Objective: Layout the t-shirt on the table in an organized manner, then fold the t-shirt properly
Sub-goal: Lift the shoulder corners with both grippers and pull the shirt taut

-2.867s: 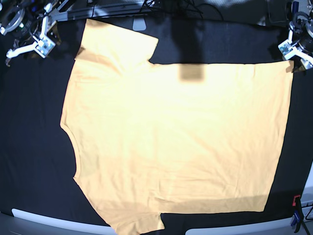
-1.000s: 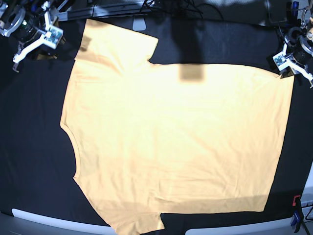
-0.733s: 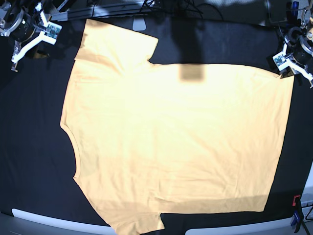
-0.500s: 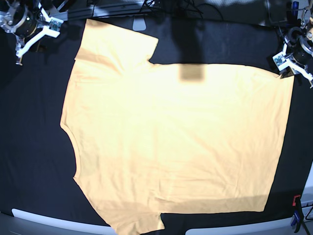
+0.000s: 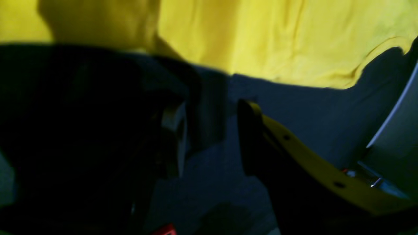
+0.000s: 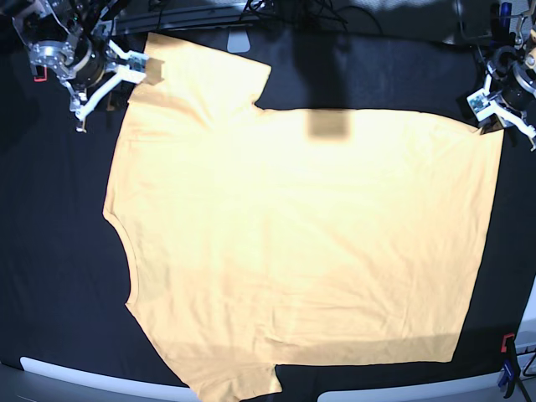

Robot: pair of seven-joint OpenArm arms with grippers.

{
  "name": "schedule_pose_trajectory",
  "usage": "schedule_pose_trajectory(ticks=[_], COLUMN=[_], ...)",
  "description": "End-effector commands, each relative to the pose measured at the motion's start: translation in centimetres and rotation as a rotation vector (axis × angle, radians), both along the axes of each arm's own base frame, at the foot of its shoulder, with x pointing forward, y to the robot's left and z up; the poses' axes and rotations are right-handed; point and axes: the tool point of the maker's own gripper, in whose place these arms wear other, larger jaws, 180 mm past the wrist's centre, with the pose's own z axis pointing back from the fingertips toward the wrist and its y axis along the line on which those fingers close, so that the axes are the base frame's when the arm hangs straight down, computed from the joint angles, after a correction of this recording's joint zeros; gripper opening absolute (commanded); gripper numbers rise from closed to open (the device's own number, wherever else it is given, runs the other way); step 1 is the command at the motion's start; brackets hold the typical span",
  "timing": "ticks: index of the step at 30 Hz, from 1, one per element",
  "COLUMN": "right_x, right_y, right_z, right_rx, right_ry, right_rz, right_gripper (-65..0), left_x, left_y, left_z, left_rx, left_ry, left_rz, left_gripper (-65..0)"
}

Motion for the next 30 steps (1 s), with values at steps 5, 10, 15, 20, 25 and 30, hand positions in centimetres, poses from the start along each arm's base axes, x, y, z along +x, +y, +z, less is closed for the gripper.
schedule_pose_trajectory(ticks=[5, 10, 15, 20, 25, 30], right_x=[0.7, 0.6, 1.3, 2.0, 2.9, 3.5], right_y=[2.2, 4.1, 5.3, 5.4, 5.4, 5.3], right_z=[0.0, -0.5, -0.4, -0.1, 0.3, 0.9], right_rx=[0.039, 0.065, 0.079, 0.076, 0.076, 0.086], right_ry=[-0.012, 0.002, -0.011, -0.027, -0.049, -0.094], right_rz=[0.061, 0.106, 0.130, 0.132, 0.129, 0.114], right_gripper=[-39.6, -39.6, -39.6, -41.3, -53.0, -65.0], left_x=[0.2, 0.2, 0.2, 0.2, 0.1, 0.1], left_y=[0.5, 0.5, 0.5, 0.5, 0.6, 0.7], left_z=[0.4, 0.4, 0.4, 0.4, 0.4, 0.4], left_rx=[0.017, 0.017, 0.017, 0.017, 0.020, 0.022], left_ry=[-0.004, -0.004, -0.004, -0.003, -0.001, -0.001], left_rz=[-0.008, -0.008, -0.008, -0.008, -0.005, -0.003], left_gripper=[-65.0, -65.0, -65.0, -65.0, -65.0, -65.0])
